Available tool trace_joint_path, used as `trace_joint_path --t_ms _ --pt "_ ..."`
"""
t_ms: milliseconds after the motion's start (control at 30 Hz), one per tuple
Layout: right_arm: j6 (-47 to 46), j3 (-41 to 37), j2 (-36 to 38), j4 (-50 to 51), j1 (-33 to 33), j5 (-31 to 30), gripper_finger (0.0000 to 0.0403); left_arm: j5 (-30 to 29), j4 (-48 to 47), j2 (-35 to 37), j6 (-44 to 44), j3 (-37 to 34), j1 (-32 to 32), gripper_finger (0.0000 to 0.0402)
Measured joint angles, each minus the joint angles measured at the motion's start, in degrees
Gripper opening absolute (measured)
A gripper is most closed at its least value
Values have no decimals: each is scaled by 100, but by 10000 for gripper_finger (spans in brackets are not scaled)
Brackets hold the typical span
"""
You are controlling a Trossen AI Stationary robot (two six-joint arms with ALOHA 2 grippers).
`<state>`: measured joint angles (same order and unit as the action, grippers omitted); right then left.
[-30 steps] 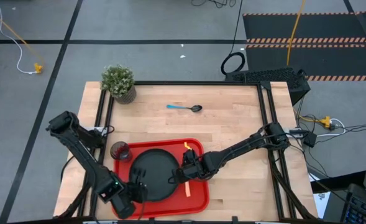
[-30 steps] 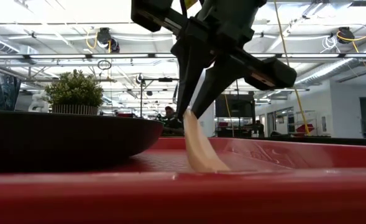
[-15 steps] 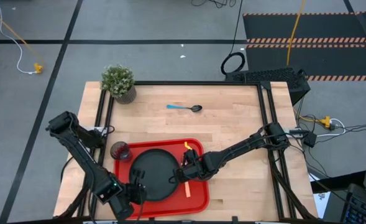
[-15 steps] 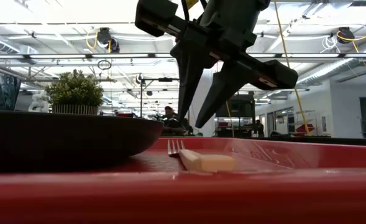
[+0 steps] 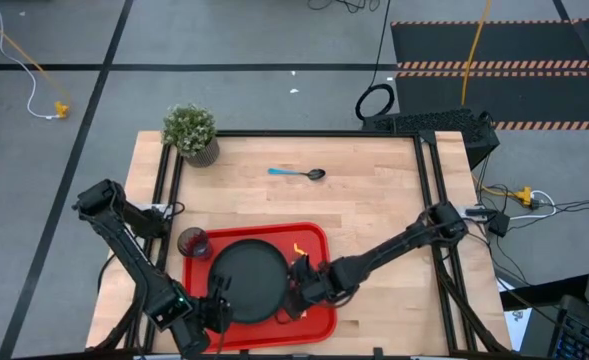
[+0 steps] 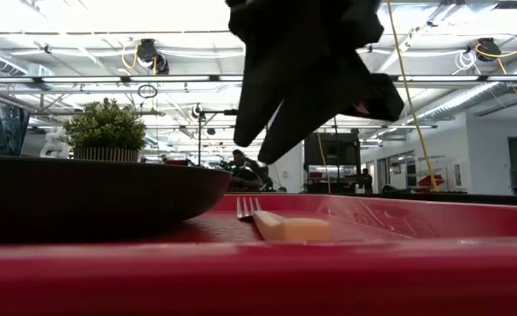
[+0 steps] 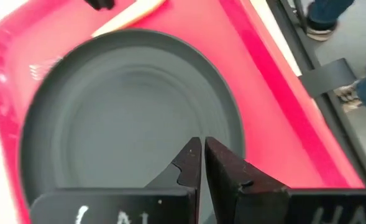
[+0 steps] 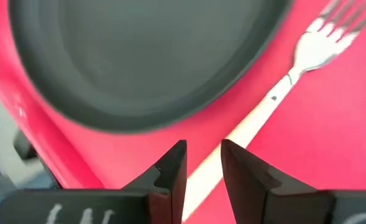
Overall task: Pick and place plate/cup/fork/spoon on tray
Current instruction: Put the blue spoon on red the serving tray on the right side of the orange fork
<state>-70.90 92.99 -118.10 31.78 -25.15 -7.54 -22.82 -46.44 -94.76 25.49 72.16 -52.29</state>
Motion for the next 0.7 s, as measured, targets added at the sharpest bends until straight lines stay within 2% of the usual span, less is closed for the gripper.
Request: trace_joint_path --t_ms 133,333,500,700 --pt "1132 0 41 30 -109 -345 91 -437 1 26 -215 -4 127 26" --pt "3101 -2 41 59 -161 -1526 91 -1132 -10 150 -394 -7 616 26" --pt "3315 -2 58 396 -177 -2106 91 -1208 -105 446 -782 -7 1308 26" --pt "2698 -4 254 1333 -622 -2474 91 -1120 1 688 -1287 -7 2319 26"
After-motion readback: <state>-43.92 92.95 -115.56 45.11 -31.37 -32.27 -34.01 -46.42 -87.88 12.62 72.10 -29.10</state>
